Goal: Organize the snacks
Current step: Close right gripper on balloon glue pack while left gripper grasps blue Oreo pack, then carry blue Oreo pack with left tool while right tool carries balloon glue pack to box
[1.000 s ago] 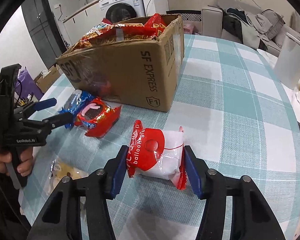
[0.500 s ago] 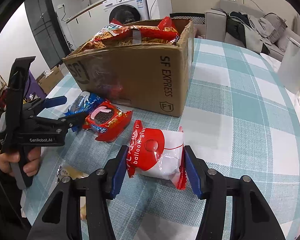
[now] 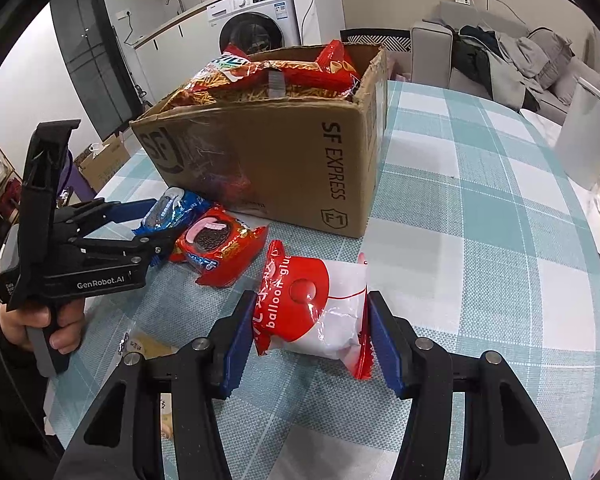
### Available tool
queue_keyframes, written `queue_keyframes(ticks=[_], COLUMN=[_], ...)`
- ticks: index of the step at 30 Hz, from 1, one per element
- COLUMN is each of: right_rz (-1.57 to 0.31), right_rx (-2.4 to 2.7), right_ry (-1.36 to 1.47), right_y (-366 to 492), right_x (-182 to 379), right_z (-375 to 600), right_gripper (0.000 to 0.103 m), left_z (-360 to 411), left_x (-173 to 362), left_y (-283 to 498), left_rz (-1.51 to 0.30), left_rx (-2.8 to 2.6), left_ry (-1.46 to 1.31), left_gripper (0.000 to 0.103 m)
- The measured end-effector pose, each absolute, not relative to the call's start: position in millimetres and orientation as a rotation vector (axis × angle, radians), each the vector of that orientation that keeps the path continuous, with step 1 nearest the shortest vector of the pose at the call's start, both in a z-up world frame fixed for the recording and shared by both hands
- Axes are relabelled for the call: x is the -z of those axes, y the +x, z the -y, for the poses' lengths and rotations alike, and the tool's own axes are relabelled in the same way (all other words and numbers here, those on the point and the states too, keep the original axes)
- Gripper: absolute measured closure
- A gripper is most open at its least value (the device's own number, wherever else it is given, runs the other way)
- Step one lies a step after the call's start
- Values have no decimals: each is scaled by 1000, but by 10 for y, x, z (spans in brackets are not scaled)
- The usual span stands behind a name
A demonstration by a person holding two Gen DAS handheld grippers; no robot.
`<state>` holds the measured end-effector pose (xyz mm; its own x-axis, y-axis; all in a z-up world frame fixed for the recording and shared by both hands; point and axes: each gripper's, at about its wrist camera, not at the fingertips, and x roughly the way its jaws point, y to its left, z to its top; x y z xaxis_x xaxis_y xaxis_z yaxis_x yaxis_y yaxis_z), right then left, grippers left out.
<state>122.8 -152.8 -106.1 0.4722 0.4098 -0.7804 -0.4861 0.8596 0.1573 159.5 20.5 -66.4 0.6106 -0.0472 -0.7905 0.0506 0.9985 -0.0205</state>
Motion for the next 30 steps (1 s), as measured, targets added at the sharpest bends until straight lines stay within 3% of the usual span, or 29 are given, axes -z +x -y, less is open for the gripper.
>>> queue_keyframes(ticks=[3, 30], right_rz=[-928, -788], right_rx=[-552, -560], right_ry=[-89, 9], right_y=[1225, 1122], right_x=[1056, 695], right_z=[1529, 1738], right_gripper=[47, 47], left_z=[-175, -265], left_x=[659, 135], left_y=[1570, 1061], left_rz=[-904, -737], left_rx=[75, 133], left_ry=[28, -28], left_gripper=[60, 60])
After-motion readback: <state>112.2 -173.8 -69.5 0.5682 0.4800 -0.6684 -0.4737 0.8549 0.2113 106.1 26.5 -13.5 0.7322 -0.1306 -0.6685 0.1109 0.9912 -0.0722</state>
